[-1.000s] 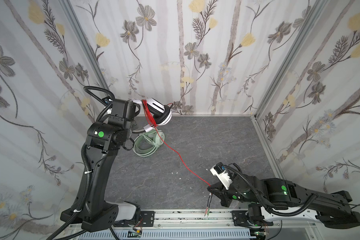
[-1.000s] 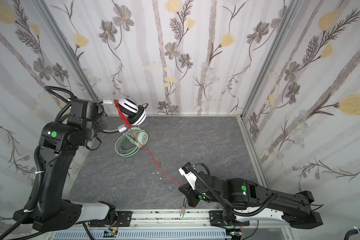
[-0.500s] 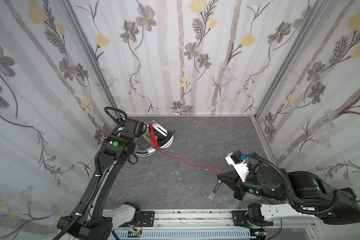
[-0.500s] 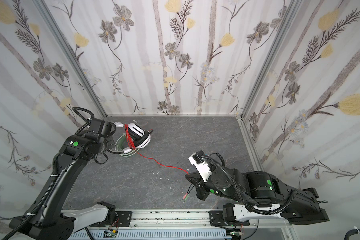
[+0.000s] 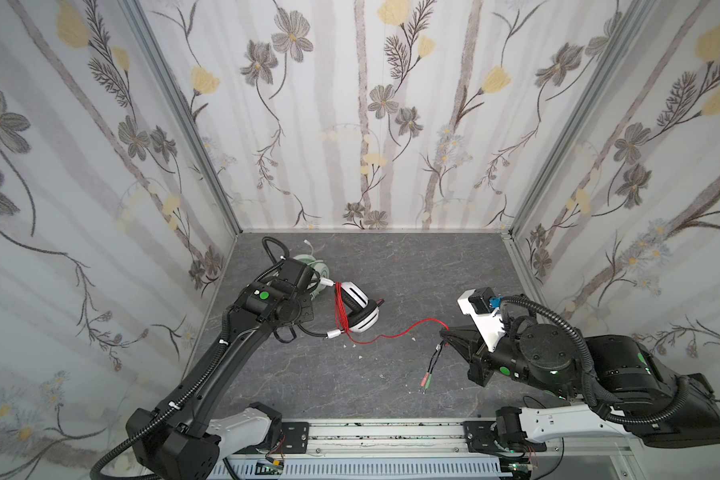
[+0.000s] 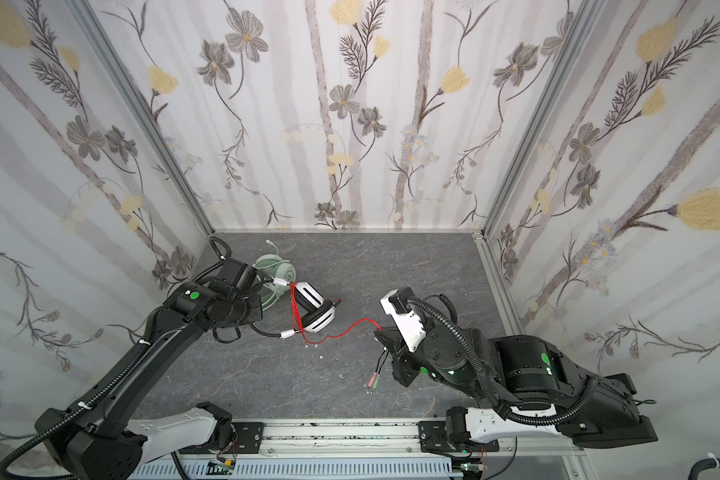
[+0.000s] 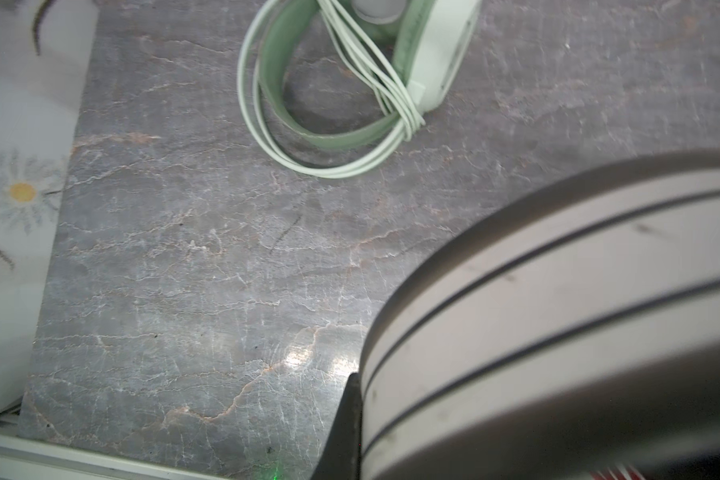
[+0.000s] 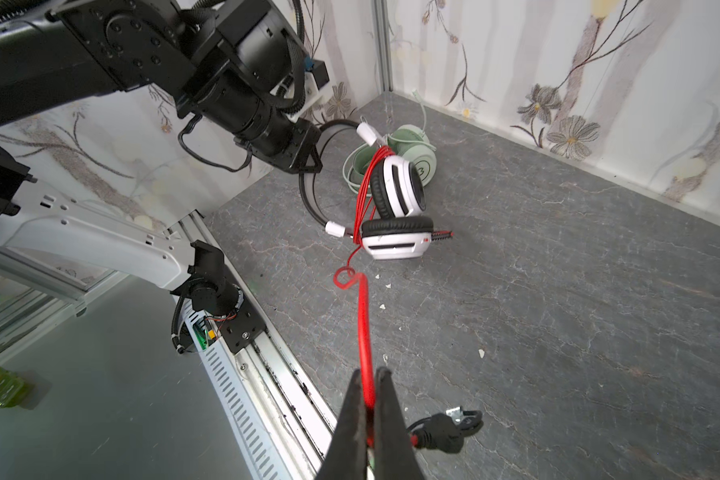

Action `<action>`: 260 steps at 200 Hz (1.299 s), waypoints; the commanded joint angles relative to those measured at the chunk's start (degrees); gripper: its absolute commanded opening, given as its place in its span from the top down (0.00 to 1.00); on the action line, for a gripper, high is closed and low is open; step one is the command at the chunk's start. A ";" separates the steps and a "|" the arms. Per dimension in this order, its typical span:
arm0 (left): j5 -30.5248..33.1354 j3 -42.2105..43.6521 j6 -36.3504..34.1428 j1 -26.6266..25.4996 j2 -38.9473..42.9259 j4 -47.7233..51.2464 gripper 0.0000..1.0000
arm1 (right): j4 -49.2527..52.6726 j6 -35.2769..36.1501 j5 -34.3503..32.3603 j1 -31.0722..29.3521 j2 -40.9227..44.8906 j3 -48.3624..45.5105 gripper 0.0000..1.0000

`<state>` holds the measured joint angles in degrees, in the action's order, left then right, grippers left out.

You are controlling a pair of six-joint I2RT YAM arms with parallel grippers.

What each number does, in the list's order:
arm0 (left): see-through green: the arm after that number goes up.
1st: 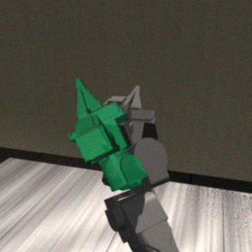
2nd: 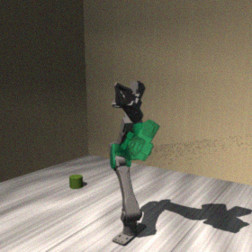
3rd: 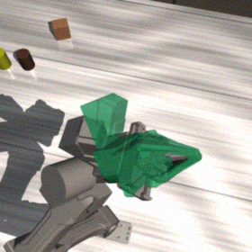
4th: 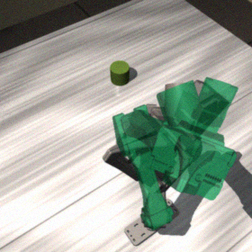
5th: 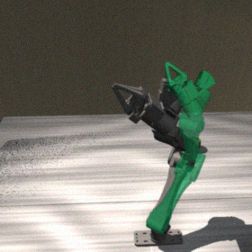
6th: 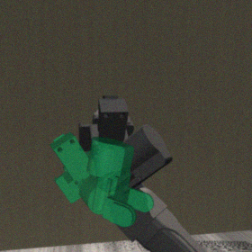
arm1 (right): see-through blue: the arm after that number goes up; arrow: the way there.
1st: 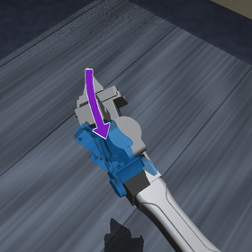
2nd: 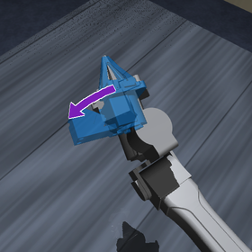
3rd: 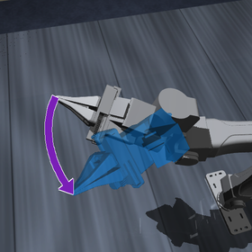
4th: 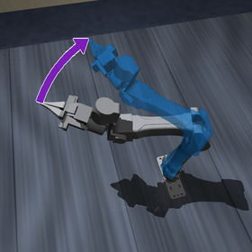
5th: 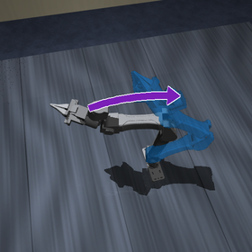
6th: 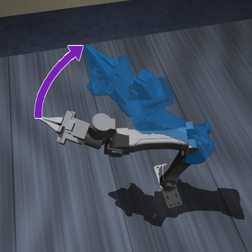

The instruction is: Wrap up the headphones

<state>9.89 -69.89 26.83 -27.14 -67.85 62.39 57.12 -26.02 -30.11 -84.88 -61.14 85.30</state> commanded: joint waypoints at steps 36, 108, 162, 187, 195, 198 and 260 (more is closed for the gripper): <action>-0.84 -0.94 -5.91 -5.50 -1.47 -0.14 1.00 | 1.15 6.51 -0.54 6.18 -2.79 5.54 1.00; 2.06 -3.18 -8.70 -15.82 -3.62 2.15 1.00 | 1.03 14.70 2.81 14.82 -8.86 11.97 1.00; 1.47 -2.91 -9.78 -22.50 -0.30 0.36 1.00 | -3.30 19.82 12.96 25.60 -11.18 12.26 1.00; -0.17 -1.45 -9.53 -25.07 1.87 -2.90 1.00 | -4.84 21.33 18.02 30.61 -12.86 12.17 1.00; -0.46 -1.16 -9.28 -25.95 2.35 -3.85 1.00 | -5.32 21.50 19.82 32.10 -13.47 12.17 1.00; -0.45 -1.07 -9.21 -26.27 2.44 -4.12 1.00 | -5.53 21.60 20.43 32.67 -13.74 12.16 1.00; -0.74 -0.96 -7.82 -30.75 1.75 -6.13 1.00 | -11.46 20.93 30.60 43.89 -17.33 7.93 0.99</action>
<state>10.26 -70.98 16.97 -57.04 -66.28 60.01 50.96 -5.34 -5.43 -43.83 -77.73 95.24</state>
